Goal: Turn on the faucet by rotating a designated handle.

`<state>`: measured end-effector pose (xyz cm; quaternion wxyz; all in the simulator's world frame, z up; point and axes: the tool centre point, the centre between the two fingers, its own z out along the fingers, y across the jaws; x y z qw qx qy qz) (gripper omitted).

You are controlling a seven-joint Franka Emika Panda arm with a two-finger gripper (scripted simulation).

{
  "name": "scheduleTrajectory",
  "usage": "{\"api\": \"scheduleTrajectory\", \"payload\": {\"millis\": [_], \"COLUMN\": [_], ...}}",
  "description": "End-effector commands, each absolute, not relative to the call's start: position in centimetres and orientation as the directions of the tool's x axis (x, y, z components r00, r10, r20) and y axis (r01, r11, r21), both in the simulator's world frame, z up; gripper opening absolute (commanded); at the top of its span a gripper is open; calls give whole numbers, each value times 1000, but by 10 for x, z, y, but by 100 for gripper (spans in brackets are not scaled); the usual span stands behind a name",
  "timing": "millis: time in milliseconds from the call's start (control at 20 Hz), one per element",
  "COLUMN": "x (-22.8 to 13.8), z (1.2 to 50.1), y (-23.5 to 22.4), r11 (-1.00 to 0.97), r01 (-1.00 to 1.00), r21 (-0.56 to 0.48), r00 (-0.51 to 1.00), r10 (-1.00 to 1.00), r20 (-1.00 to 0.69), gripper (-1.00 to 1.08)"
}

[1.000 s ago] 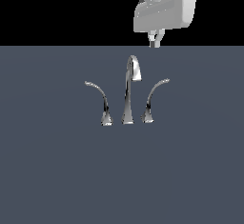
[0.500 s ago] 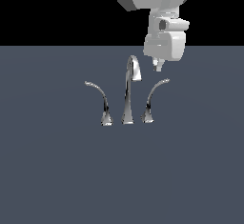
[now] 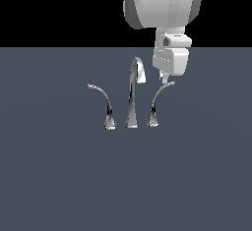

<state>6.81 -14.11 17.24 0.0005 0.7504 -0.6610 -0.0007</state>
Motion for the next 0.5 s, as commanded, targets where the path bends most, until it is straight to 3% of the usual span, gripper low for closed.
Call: {"api": "scheduleTrajectory", "payload": {"millis": [0, 450], "x": [69, 54], "z": [170, 170], "y": [-142, -150], "r11": [-119, -119], "r01": [-993, -993], "r21": [0, 1], "r00": [119, 119], "r10": [-993, -993], "r20": [0, 0], "gripper": [-100, -100]}}
